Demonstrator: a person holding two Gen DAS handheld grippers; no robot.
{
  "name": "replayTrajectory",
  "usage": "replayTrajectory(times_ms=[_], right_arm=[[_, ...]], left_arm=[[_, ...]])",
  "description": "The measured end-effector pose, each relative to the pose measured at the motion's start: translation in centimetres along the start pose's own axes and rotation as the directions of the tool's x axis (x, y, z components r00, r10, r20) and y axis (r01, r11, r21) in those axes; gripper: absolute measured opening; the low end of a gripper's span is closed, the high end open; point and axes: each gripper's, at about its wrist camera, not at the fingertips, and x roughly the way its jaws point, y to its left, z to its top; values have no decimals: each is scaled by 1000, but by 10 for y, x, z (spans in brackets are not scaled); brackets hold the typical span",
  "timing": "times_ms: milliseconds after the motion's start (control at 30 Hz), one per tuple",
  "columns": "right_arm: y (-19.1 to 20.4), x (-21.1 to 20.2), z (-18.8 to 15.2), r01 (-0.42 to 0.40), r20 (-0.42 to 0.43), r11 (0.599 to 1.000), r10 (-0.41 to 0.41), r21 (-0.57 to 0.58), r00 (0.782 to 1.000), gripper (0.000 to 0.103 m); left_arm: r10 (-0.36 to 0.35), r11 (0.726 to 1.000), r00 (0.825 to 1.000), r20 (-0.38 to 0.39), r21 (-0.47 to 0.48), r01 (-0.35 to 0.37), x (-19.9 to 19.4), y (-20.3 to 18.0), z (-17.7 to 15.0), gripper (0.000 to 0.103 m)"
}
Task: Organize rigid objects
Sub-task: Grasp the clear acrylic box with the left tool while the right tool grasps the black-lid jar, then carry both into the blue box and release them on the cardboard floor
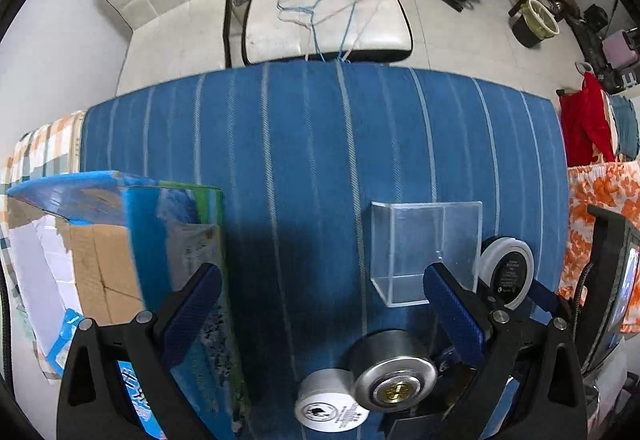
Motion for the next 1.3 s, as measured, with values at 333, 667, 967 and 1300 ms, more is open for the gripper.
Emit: replayTrajectory(times_ms=[333, 667, 967, 1300], right_arm=[[-45, -1, -2, 1, -26, 999, 0, 55, 1000, 79], [-38, -1, -4, 5, -35, 998, -2, 70, 999, 79], [-33, 0, -2, 43, -37, 995, -40, 91, 999, 81], [-21, -2, -5, 114, -17, 989, -113, 91, 993, 77]], left_arm=[[-91, 995, 994, -61, 43, 94, 26, -43, 14, 103], [-91, 994, 991, -98, 57, 97, 28, -61, 25, 103], [-13, 996, 990, -137, 82, 24, 62, -62, 23, 81], [1, 994, 997, -76, 109, 7, 58, -60, 8, 62]])
